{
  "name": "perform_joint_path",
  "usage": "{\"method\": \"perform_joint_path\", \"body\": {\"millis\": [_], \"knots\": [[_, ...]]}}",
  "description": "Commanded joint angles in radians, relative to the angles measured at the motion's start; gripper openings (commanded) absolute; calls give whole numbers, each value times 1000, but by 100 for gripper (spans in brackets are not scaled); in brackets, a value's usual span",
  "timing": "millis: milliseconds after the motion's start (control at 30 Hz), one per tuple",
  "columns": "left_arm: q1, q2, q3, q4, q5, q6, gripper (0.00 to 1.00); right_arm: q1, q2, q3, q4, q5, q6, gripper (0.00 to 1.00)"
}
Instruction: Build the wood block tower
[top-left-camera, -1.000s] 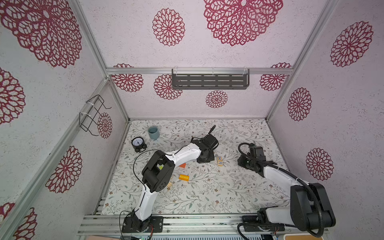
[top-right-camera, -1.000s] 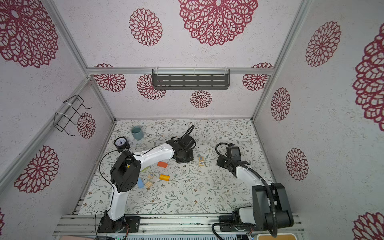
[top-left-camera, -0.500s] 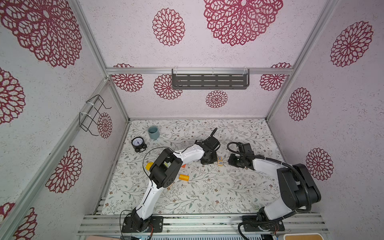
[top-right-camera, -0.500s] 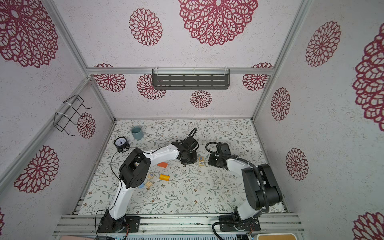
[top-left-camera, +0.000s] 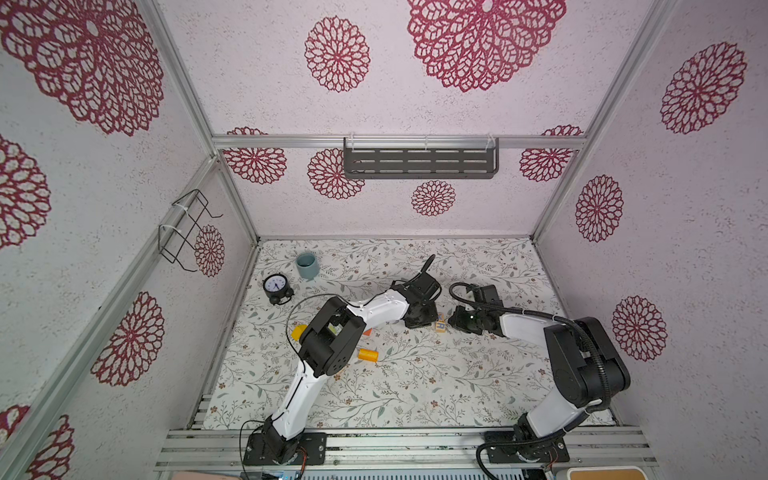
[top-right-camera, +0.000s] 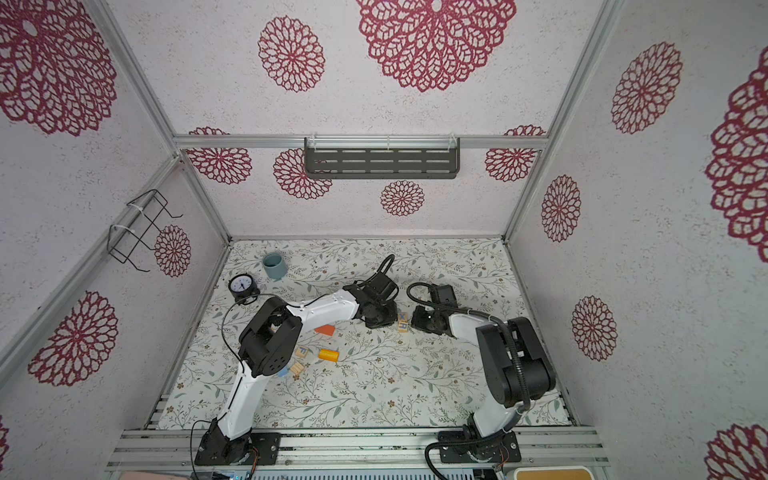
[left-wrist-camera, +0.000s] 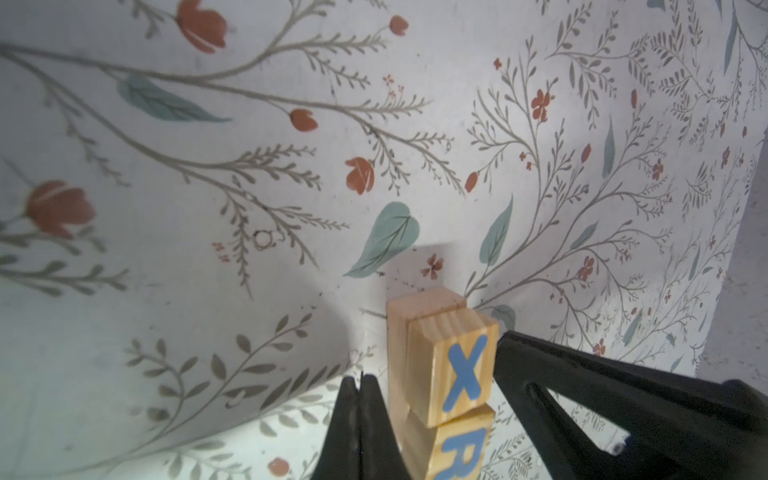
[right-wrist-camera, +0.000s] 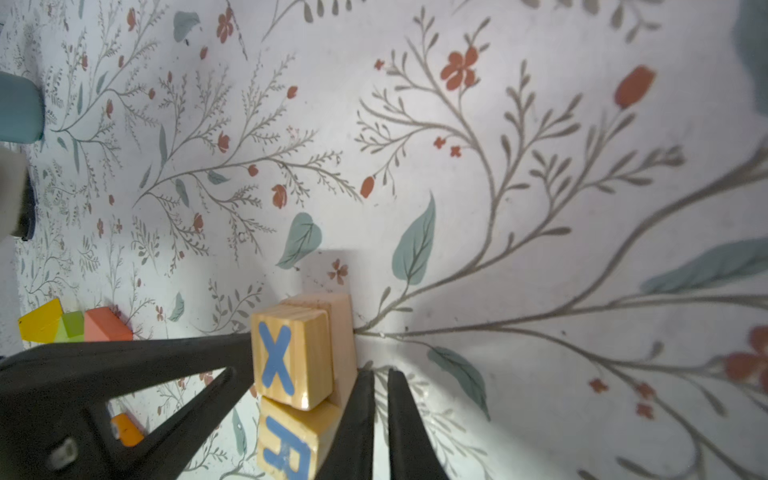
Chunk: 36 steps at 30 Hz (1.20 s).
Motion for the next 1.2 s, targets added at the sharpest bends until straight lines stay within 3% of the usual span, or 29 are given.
{"method": "perform_joint_path", "body": {"millis": [0,1167], "knots": [[-10,1,-17,25,7,-21,0,12,0,24,25,-25,8,13],[-30,-48,-54,16,-2,-16,0,21,-65,20,-37,25,-2,13]]}}
